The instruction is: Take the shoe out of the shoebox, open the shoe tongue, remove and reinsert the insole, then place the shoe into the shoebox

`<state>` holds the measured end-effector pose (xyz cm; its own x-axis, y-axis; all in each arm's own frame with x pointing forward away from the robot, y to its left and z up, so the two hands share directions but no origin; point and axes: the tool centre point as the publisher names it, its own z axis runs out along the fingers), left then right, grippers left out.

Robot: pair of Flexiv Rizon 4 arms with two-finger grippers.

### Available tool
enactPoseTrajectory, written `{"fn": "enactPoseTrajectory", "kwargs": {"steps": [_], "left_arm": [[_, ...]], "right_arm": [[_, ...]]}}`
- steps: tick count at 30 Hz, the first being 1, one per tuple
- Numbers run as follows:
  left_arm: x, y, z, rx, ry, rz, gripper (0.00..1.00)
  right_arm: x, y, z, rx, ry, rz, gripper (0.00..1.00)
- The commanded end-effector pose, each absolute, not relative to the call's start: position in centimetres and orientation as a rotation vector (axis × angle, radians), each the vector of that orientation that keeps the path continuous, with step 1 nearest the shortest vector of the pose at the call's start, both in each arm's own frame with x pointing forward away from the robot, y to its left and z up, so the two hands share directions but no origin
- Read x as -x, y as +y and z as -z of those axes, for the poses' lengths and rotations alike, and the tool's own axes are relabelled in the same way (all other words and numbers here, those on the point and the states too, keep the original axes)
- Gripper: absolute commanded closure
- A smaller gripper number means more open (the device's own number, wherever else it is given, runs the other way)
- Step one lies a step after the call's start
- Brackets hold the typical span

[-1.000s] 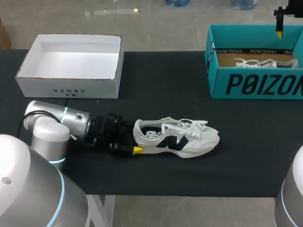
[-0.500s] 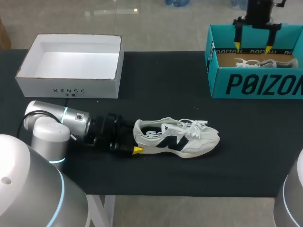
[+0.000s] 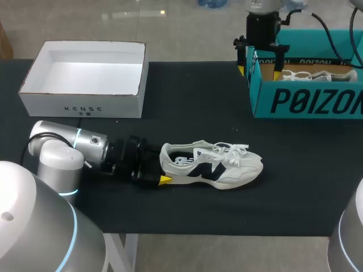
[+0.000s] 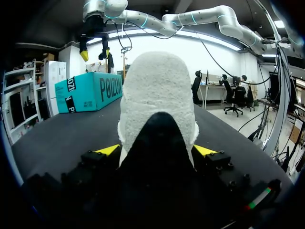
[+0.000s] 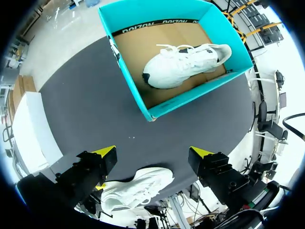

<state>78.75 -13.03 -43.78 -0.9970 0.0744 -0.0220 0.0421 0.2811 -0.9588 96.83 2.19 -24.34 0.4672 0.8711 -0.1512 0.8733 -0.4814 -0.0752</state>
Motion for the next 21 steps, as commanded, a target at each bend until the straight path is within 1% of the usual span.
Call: {"fn": "enactPoseTrajectory", "kwargs": {"steps": [1, 12, 14, 21], "left_arm": [[-78.8, -13.0, 44.3, 0.114, -2.497, -1.861, 1.00], [-78.8, -13.0, 44.3, 0.114, -2.497, -1.861, 1.00], [-78.8, -13.0, 44.3, 0.114, -2.497, -1.861, 1.00], [-78.8, -13.0, 44.3, 0.114, -2.497, -1.861, 1.00]], "right_arm": [[-96.9, 2.1, 24.3, -2.683, 1.595, 0.264, 0.00], [-96.8, 2.5, 24.3, -2.688, 1.593, 0.284, 0.00], [-95.3, 4.2, 24.1, -2.682, 1.627, 0.213, 0.00], [-90.4, 8.8, 25.3, -2.635, 1.707, 0.232, 0.00]]}}
